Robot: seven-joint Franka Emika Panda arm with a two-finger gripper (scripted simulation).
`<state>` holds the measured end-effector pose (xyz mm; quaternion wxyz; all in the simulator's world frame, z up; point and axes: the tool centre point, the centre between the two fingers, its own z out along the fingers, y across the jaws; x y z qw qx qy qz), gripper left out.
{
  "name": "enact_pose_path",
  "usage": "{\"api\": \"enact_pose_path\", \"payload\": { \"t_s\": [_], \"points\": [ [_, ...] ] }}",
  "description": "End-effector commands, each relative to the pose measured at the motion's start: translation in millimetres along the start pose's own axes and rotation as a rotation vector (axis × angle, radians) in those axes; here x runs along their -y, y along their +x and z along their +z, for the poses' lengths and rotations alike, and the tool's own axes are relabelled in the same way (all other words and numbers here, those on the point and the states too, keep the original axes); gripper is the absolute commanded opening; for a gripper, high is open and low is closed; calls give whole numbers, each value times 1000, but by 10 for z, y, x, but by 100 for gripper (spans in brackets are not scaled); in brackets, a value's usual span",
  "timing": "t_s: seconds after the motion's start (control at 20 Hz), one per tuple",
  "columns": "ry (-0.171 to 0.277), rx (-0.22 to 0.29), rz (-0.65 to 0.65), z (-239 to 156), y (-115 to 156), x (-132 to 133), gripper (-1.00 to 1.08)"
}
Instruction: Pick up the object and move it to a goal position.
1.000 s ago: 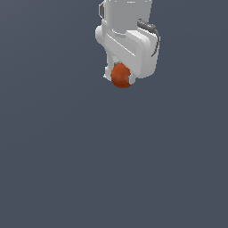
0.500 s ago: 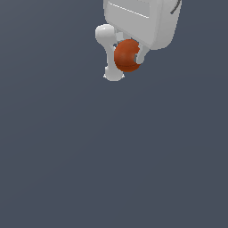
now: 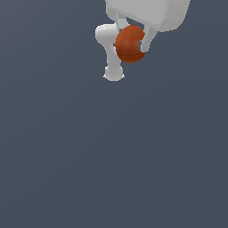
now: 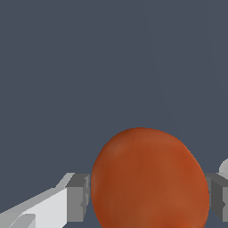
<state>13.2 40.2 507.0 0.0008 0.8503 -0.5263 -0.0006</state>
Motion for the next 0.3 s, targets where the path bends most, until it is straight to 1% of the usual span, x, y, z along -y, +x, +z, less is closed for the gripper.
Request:
{"api": "enact_pose_path", "payload": {
  "t_s": [0.0,0.25],
  "points": [
    [2,-1,0,-44,0,9,-100],
    [2,-1,0,-56,1,17,-100]
  ]
}}
